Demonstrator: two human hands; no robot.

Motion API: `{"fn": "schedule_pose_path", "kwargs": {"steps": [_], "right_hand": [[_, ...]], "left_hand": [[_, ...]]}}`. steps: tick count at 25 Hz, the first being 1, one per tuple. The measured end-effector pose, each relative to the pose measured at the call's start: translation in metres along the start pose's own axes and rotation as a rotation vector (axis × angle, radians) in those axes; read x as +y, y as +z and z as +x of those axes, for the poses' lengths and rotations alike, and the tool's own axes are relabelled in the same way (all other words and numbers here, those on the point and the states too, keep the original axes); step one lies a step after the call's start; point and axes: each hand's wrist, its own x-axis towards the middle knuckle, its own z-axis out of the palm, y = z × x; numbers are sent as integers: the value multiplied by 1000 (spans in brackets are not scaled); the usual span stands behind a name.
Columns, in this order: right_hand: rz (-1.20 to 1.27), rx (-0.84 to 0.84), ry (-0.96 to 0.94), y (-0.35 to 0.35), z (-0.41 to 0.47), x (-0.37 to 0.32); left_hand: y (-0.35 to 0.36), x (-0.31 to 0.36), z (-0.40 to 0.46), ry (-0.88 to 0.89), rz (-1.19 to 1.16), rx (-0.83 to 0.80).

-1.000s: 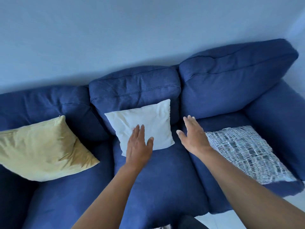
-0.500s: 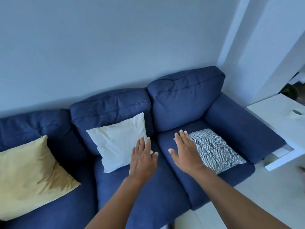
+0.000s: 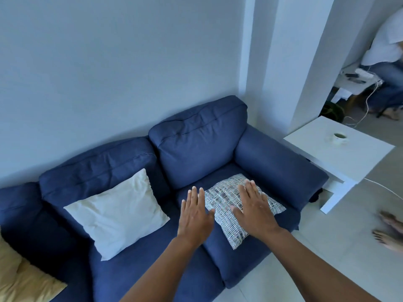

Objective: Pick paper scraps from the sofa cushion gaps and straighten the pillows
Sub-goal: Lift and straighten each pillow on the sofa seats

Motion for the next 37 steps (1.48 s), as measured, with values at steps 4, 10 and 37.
{"fn": "schedule_pose_path", "kwargs": {"steps": [4, 10, 37], "right_hand": [[8, -16, 41, -21, 7, 79], [61, -78, 40, -30, 34, 151], [104, -698, -59, 143, 324, 240]], "left_hand": [[39, 64, 27, 14, -27, -30], [78, 116, 55, -64, -54, -72], [237, 39, 233, -771, -150, -279]]}}
